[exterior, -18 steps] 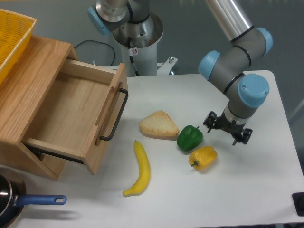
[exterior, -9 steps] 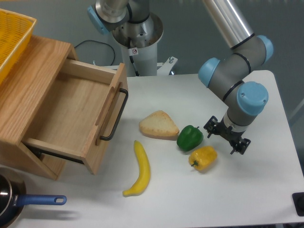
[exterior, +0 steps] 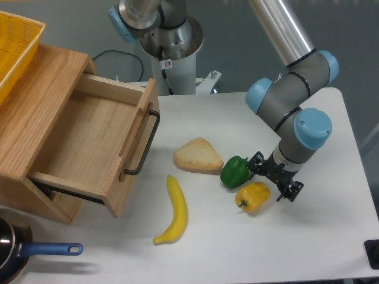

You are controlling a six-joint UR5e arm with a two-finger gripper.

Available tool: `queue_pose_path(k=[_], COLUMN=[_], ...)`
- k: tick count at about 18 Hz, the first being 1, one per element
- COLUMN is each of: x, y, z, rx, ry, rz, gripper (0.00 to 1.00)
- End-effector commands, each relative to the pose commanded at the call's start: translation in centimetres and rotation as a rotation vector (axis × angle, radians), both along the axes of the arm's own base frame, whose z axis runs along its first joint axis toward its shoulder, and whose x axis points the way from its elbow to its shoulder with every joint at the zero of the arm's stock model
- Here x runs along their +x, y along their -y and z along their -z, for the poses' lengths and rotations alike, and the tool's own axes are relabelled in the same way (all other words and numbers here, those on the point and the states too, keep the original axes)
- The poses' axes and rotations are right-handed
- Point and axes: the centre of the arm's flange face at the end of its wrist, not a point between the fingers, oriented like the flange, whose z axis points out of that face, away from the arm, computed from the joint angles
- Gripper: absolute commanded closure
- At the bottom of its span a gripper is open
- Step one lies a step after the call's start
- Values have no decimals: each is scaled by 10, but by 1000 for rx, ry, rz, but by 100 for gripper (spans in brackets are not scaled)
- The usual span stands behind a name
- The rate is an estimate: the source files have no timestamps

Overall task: Pick up the yellow pepper
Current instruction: 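Lower the gripper around the yellow bell pepper beside the green pepper, then close the gripper on the yellow pepper and lift it off the table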

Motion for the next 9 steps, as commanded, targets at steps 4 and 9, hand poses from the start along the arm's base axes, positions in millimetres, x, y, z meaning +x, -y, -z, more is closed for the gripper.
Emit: queue_pose_path(k=[4,9], x=[1,2], y=[-6,-8], z=[7,13], rx=[1,-4], ry=[-2,7], rz=[5,3], gripper=[1,22])
